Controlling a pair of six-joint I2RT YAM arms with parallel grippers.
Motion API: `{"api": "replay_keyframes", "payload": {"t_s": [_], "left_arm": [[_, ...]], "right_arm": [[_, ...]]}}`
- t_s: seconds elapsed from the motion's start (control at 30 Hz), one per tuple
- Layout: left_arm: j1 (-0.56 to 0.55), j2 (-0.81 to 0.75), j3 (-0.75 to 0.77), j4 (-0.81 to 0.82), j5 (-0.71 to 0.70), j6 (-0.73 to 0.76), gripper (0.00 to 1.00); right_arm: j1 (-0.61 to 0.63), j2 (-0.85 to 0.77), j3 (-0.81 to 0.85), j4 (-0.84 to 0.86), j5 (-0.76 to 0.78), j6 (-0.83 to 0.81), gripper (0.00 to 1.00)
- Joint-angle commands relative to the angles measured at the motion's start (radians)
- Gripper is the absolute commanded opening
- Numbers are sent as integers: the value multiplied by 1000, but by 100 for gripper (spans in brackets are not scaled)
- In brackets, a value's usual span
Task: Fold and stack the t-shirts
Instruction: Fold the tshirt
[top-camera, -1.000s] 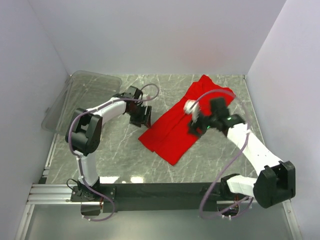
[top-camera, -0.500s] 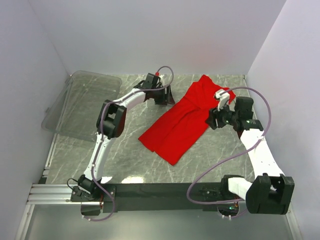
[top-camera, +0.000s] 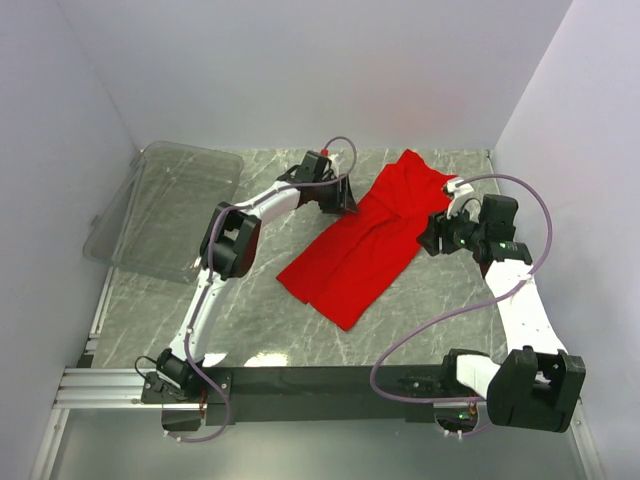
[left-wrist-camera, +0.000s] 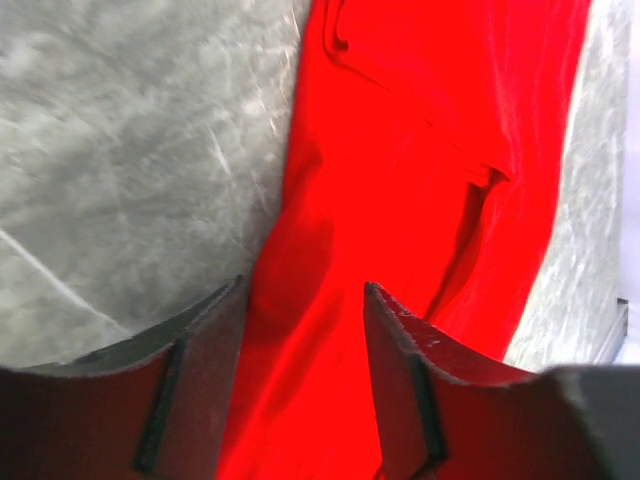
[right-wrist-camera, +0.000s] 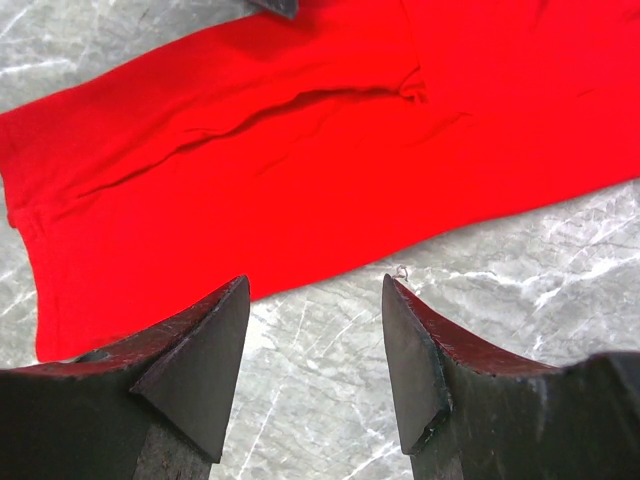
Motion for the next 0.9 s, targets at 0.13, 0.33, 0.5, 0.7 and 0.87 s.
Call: {"api": "replay_keyframes", "payload": {"t_s": [0.13,0.33,0.5,0.7,0.87], "left_arm": [[-36,27,35,-139,-243,65,36],[-39,13,46,-127,-255,67,7],[-11,-37,-32,-75,-271,28,1],[70,-155,-222,5,-302,-19,1],[121,-255,-391,42,-304,-22,1]], "right_arm": [[-20,-32,-14,38,-33,18,63],[-34,-38,-17,33,-34,14,63],[-42,-30,-14,28,-23,1,63],[-53,-15,-10,25,-11,-5,63],[-54,14,1,36,4,1,63]]}}
